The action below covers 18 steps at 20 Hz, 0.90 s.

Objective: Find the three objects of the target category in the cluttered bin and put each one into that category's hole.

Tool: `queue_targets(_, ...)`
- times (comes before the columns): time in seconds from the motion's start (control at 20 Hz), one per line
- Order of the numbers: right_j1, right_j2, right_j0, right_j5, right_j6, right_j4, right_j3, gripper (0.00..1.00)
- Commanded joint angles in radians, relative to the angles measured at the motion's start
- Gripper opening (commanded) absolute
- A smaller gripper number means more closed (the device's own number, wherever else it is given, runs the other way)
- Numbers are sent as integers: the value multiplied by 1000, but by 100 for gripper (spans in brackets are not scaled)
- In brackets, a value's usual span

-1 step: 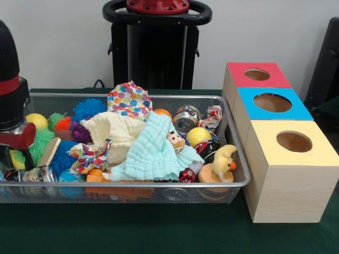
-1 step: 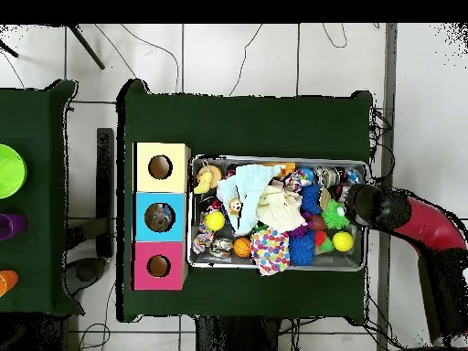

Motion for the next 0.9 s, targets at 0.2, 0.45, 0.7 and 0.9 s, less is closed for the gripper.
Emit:
queue_targets(0.2,4,150,-8,27,-259,-41,-66,100)
queue_targets(0.45,1,150,-2,32,-246,-37,-69,100)
queue_targets(0.7,1,148,3,37,-234,-31,-74,100)
queue_targets(0.9,0,154,-3,34,-239,-31,-66,0)
